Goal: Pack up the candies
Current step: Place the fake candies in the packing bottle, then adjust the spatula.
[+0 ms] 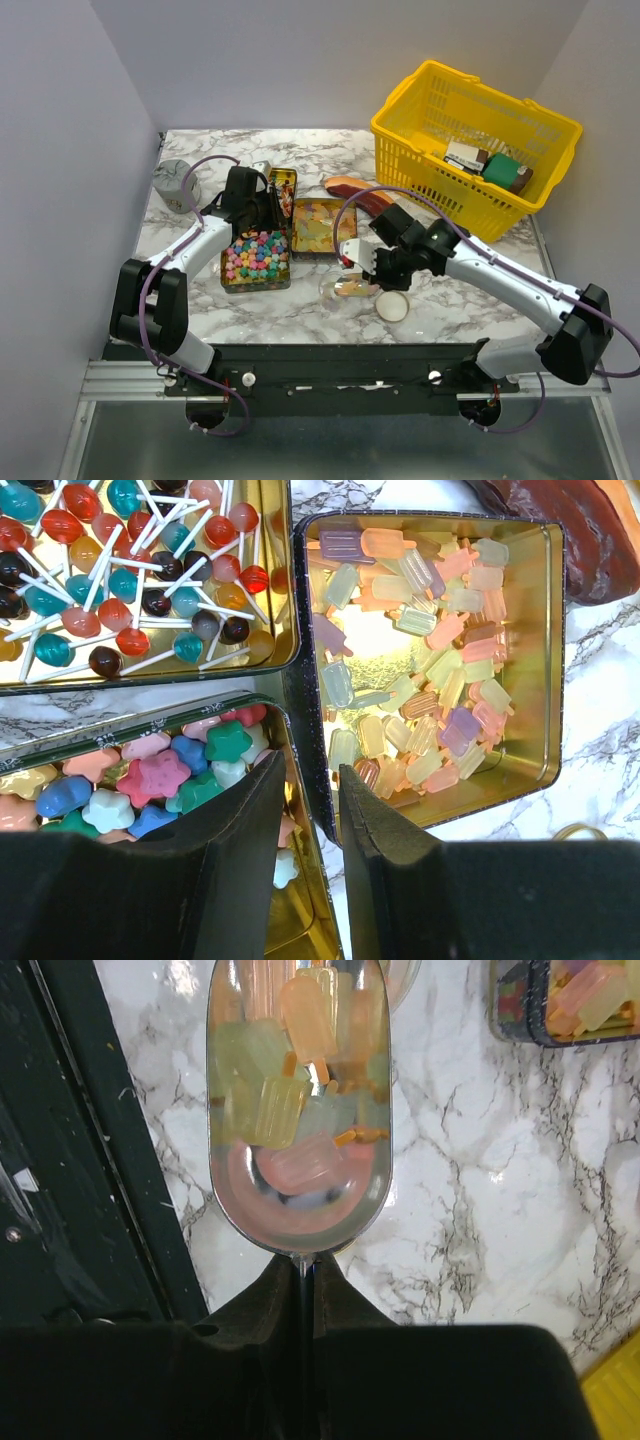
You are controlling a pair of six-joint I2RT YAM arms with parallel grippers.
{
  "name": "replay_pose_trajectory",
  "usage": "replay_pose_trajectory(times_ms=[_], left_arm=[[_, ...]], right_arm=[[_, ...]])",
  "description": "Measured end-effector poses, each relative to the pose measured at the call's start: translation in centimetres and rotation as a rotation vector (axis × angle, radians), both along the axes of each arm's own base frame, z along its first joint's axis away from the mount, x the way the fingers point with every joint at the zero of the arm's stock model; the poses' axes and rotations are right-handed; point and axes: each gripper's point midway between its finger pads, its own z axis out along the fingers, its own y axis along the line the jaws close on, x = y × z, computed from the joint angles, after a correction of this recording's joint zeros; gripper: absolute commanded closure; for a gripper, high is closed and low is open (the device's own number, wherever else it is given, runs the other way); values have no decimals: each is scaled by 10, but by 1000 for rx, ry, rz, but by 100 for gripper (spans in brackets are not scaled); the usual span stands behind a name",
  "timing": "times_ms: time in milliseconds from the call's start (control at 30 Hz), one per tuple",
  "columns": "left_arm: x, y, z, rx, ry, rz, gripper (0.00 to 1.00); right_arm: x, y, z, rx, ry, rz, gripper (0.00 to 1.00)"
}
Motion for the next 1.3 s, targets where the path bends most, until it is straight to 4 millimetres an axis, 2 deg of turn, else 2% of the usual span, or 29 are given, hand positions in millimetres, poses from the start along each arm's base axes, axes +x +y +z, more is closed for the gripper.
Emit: replay_pose_trajectory(times_ms=[300,967,1300], left_arm=[[0,0,0,0,0,0,60],[1,4,0,1,0,10,59],[2,6,0,4,0,17,59]], right_arm=[[3,-13,-12,-140,-13,-8,99],[20,-13,10,-262,-114,-4,99],[21,-26,12,-325,-136,-14,99]])
